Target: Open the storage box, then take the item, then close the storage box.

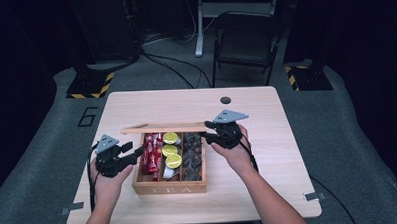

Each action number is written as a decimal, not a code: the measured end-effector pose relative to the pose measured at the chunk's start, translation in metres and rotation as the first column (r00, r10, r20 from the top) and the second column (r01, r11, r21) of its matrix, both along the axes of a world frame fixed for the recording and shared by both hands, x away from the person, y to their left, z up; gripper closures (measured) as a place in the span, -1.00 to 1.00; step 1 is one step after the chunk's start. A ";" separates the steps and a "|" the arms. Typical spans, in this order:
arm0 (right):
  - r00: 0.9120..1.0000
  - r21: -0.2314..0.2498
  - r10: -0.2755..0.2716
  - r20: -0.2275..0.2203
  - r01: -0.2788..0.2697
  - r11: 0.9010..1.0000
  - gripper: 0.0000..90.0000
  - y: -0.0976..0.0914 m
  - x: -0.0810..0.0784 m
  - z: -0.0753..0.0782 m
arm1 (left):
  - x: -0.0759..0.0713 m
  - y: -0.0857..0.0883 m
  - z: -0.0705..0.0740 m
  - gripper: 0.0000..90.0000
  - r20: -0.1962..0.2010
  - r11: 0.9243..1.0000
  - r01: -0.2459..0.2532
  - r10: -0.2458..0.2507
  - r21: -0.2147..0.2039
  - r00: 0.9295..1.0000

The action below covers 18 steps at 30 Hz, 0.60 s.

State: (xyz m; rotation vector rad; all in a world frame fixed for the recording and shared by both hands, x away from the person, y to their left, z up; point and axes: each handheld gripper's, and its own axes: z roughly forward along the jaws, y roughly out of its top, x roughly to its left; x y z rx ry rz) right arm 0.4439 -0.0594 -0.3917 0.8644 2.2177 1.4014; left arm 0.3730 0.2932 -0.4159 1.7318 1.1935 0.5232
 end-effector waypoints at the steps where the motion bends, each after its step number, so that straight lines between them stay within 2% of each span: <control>1: 1.000 0.000 0.000 -0.001 0.000 1.000 0.28 0.000 0.000 0.000 | 0.001 -0.001 -0.002 0.07 -0.002 1.000 -0.003 0.003 0.000 1.000; 16: 1.000 0.004 0.004 -0.005 -0.004 1.000 0.28 0.000 0.001 0.000 | 0.012 -0.014 -0.022 0.07 -0.037 1.000 -0.010 0.011 0.011 0.999; 18: 1.000 0.002 0.006 -0.005 -0.006 1.000 0.28 0.000 0.001 0.001 | 0.012 -0.016 -0.023 0.08 -0.042 1.000 -0.014 0.014 0.002 0.999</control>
